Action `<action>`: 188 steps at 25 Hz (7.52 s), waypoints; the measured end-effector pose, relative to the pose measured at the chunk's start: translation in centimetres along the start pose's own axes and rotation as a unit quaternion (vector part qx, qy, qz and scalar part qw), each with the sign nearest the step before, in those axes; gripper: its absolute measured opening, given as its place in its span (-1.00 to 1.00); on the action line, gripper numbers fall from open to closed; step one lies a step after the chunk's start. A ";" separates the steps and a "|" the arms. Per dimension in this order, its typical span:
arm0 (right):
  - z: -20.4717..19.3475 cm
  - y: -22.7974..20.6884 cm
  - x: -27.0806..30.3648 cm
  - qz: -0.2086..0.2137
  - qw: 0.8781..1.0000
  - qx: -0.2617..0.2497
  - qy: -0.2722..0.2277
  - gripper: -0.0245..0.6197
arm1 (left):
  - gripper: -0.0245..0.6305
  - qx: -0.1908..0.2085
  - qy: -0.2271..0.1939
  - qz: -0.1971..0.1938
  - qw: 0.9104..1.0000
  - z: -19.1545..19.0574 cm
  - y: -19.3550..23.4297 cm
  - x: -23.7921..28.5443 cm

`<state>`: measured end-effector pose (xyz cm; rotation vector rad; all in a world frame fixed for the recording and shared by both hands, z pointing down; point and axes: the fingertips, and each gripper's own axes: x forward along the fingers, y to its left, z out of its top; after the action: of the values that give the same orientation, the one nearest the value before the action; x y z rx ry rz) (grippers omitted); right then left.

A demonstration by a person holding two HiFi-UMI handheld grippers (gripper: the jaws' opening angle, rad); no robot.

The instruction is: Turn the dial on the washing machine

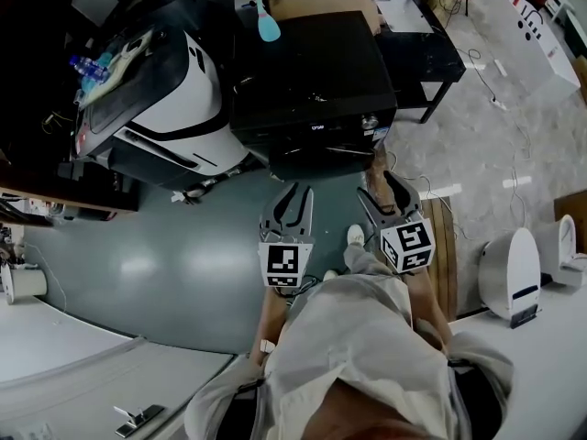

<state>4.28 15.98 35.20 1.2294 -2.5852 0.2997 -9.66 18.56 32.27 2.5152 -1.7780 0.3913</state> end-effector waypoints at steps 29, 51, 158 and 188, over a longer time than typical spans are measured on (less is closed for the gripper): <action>1.9 -8.4 5.9 0.032 0.999 0.012 0.001 -0.13 | -0.65 0.004 0.025 0.030 0.999 1.9 0.3 8.9; 1.2 -13.4 13.1 0.017 0.999 0.015 0.048 -0.14 | -0.65 -0.024 0.061 0.014 0.998 -0.4 3.2 17.2; -19.9 -21.6 27.3 -0.127 0.966 0.110 0.197 -0.08 | -0.65 -0.050 0.208 -0.138 0.967 -18.5 -1.1 29.2; -20.2 -21.9 27.4 -0.056 0.952 0.260 0.151 -0.09 | -0.66 -0.053 0.208 -0.149 0.965 -18.9 -1.9 29.8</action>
<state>7.70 -11.53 64.68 1.3502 -2.2278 1.1077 -2.07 -5.01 57.45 2.3503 -1.2155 0.7184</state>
